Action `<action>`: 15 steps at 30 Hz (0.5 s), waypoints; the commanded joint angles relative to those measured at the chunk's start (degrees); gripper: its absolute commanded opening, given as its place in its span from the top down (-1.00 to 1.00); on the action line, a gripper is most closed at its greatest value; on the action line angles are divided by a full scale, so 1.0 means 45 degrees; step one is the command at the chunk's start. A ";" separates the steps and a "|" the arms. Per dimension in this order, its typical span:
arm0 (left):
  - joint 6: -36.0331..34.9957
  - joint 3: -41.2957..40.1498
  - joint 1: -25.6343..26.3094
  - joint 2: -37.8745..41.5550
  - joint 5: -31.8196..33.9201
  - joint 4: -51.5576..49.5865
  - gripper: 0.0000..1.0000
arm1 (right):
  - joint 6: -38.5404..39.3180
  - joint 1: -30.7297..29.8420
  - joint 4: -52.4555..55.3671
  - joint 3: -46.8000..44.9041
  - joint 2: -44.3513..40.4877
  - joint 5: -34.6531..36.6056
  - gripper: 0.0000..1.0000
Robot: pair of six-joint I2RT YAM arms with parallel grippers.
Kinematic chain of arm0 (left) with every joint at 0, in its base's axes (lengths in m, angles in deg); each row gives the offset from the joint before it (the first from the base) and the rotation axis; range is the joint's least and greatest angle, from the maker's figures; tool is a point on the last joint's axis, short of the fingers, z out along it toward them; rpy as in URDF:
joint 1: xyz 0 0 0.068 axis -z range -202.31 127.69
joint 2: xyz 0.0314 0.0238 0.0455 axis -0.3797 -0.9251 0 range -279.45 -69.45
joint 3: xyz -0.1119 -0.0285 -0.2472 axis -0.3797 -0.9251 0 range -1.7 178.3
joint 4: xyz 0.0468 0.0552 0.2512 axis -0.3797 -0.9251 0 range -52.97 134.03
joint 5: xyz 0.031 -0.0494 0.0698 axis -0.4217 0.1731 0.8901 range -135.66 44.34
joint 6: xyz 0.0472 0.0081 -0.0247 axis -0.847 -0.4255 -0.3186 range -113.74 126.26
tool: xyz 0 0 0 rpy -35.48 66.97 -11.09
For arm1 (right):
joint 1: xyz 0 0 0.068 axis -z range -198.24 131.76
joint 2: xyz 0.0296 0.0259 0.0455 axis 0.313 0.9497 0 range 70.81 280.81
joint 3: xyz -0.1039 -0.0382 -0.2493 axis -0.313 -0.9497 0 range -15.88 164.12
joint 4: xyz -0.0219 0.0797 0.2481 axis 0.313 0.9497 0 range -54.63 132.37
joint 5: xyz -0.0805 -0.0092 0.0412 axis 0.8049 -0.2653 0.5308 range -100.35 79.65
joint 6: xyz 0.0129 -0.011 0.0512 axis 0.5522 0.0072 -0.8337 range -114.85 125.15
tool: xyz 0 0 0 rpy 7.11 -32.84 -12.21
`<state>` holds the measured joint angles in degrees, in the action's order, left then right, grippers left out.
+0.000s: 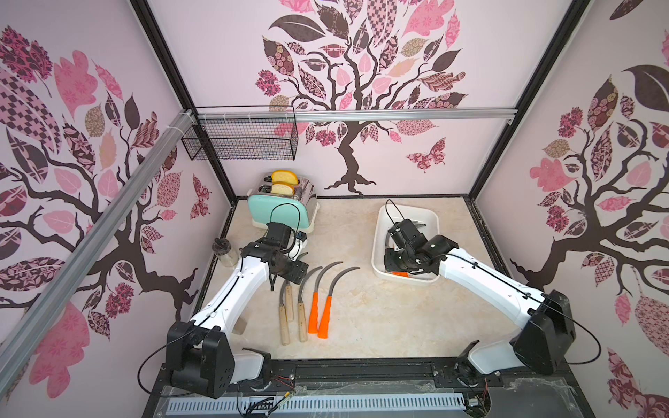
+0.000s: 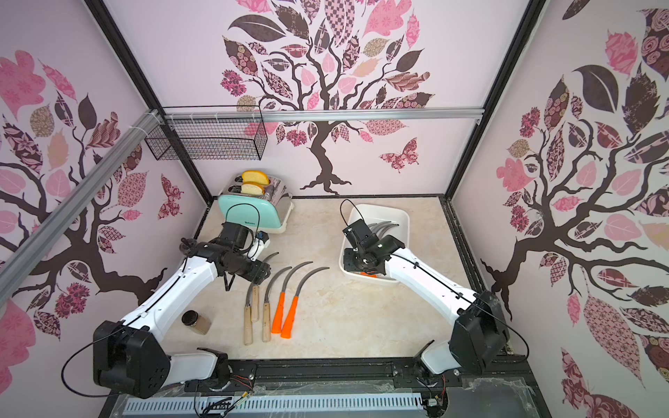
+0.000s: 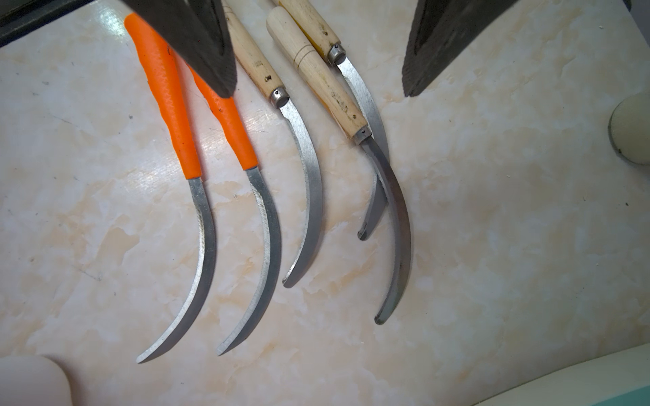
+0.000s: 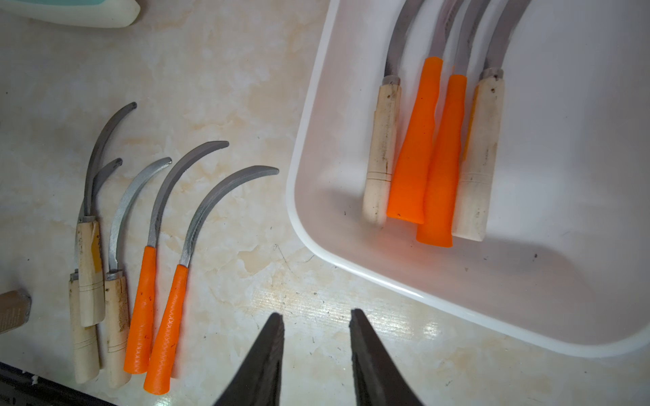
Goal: Put small sickles into storage boxes
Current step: Pick up the sickle at the center of the board.
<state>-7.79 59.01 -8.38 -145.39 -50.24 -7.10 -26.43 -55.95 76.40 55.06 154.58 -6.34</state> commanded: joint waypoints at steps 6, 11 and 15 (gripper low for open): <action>0.0346 -0.0231 -0.0300 0.0099 0.0174 0.0460 -0.68 | -0.0572 -0.1763 0.0180 0.1147 0.1401 0.0134 0.27; 0.0202 0.0129 -0.1287 -0.0038 -0.0580 0.0114 -0.78 | -0.1117 -0.2720 -0.0323 0.1316 0.2190 -0.0160 0.25; 0.0065 0.0186 -0.1591 0.0032 -0.0511 0.0099 -0.76 | -0.1404 -0.3382 -0.0380 0.1791 0.2977 -0.0149 0.24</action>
<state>-7.07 58.68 -15.20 -145.35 -51.31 -6.36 -30.80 -69.99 74.92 60.50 166.56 -6.97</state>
